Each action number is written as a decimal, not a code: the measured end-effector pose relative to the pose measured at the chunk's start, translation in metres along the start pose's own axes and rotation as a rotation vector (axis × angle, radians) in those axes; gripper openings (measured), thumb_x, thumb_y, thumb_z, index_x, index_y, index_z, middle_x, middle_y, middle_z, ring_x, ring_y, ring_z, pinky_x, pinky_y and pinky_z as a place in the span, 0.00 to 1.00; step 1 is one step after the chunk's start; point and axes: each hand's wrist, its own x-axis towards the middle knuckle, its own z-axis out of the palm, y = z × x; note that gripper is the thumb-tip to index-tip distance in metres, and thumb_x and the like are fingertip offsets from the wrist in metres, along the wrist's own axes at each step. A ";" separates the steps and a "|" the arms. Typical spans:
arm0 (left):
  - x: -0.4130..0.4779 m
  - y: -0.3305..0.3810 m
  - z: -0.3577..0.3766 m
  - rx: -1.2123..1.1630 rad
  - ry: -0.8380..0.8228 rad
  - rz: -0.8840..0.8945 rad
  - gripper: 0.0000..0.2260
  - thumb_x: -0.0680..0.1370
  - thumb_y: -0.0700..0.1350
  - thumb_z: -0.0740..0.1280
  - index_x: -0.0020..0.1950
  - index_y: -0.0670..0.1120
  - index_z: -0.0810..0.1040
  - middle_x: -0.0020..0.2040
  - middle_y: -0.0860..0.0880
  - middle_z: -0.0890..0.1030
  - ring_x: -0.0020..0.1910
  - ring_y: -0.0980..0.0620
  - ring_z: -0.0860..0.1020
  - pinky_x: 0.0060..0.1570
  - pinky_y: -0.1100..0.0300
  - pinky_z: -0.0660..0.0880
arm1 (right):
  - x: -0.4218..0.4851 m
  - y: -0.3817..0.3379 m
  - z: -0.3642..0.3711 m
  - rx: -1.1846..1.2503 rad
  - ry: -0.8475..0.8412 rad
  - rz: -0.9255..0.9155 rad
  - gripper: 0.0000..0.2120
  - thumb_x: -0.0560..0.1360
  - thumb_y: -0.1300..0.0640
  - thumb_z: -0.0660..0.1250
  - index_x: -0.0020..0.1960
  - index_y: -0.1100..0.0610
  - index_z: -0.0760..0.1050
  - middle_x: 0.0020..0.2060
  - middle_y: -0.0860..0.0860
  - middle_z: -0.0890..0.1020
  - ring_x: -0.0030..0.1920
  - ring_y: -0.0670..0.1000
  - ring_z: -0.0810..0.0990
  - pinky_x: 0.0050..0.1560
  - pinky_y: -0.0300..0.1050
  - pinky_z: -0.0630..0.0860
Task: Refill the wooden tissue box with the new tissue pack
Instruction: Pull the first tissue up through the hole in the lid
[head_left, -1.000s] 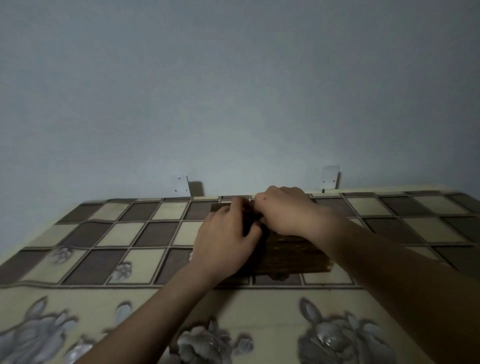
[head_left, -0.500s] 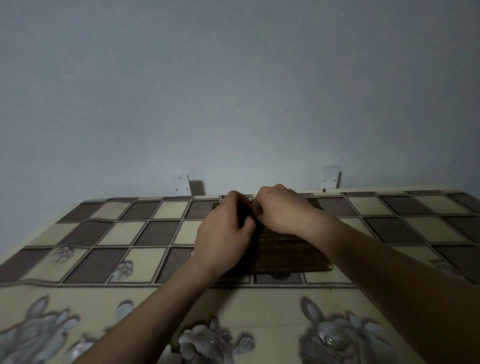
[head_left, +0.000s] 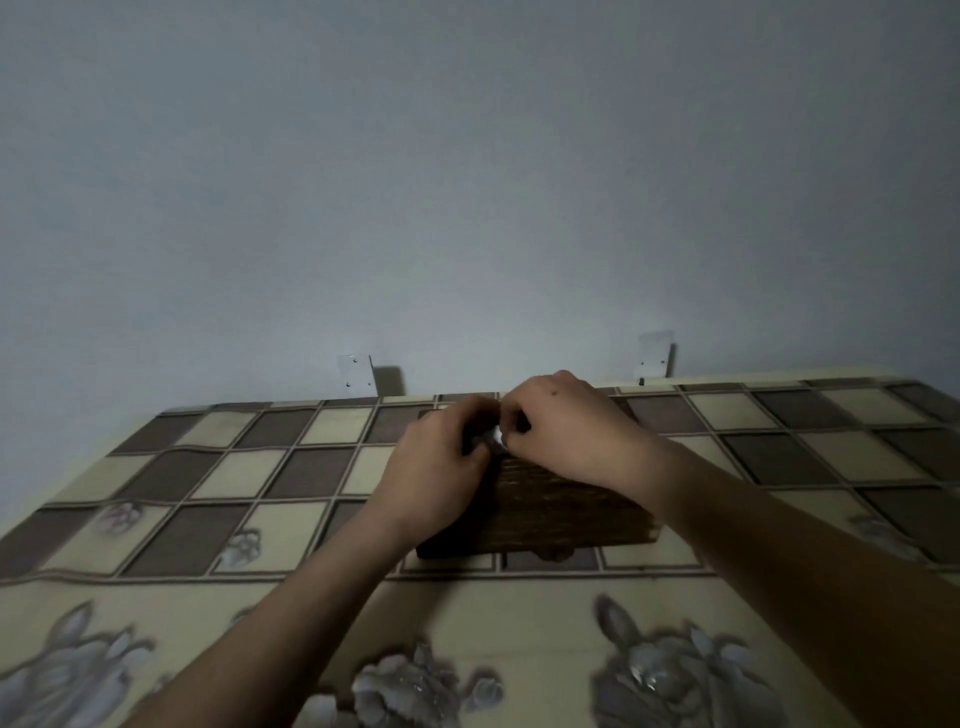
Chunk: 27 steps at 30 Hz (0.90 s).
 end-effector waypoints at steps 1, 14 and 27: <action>0.001 0.000 -0.001 -0.008 -0.018 0.000 0.15 0.75 0.41 0.67 0.59 0.55 0.79 0.55 0.56 0.84 0.55 0.56 0.80 0.52 0.61 0.73 | -0.002 0.002 0.001 0.005 0.015 -0.014 0.07 0.75 0.49 0.65 0.42 0.50 0.79 0.41 0.50 0.81 0.43 0.52 0.78 0.41 0.48 0.76; 0.011 0.003 -0.012 0.079 -0.131 0.105 0.12 0.77 0.51 0.68 0.60 0.53 0.81 0.40 0.60 0.81 0.43 0.65 0.77 0.40 0.71 0.68 | -0.033 0.017 0.013 -0.011 0.354 -0.194 0.03 0.73 0.59 0.69 0.40 0.55 0.79 0.35 0.48 0.80 0.42 0.50 0.74 0.38 0.50 0.74; 0.013 0.011 -0.012 0.229 -0.088 0.267 0.11 0.76 0.56 0.68 0.50 0.50 0.78 0.45 0.51 0.79 0.47 0.51 0.75 0.44 0.53 0.71 | -0.042 0.029 0.017 0.046 0.408 -0.245 0.01 0.72 0.61 0.71 0.43 0.58 0.81 0.39 0.50 0.82 0.43 0.53 0.76 0.40 0.53 0.76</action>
